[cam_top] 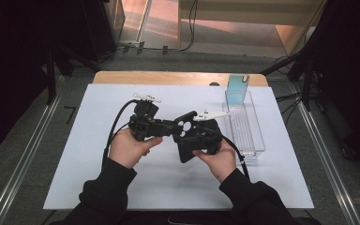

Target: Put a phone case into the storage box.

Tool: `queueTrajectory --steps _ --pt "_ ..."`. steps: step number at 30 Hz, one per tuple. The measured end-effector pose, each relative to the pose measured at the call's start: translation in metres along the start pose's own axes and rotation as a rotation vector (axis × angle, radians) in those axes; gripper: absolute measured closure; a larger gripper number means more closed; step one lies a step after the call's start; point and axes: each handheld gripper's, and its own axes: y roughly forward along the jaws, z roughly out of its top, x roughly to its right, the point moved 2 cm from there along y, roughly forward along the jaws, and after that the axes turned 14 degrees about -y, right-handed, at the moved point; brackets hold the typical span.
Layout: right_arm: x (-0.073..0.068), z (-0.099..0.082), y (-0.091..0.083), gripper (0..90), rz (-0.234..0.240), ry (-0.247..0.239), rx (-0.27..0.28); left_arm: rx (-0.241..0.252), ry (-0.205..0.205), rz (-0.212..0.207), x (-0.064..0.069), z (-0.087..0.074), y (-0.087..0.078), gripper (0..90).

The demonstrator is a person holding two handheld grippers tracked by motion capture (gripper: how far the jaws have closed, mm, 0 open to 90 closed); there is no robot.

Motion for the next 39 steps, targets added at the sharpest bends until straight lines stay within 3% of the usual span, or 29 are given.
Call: queueTrajectory --steps 5,9,22,25,33,39 --pt "0.010 -0.002 -0.004 13.2 -0.008 -0.001 -0.001 -0.022 0.040 -0.011 -0.005 -0.003 -0.003 37.6" --pt "0.017 -0.004 -0.007 13.1 0.022 0.014 -0.006 -0.054 0.093 -0.032 -0.013 -0.007 -0.002 31.6" --pt "0.028 -0.004 -0.018 13.1 0.064 -0.008 0.002 -0.091 0.111 -0.035 -0.050 -0.036 -0.001 31.4" --pt "0.030 -0.003 -0.020 13.1 0.073 -0.011 0.008 -0.091 0.144 -0.010 -0.057 -0.046 -0.001 31.4" --pt "0.033 0.000 -0.028 13.1 0.079 -0.012 0.023 -0.076 0.143 -0.020 -0.071 -0.065 -0.002 31.4" --pt "0.035 0.002 -0.033 13.1 0.082 -0.006 0.020 -0.074 0.150 -0.004 -0.078 -0.079 0.000 31.4"
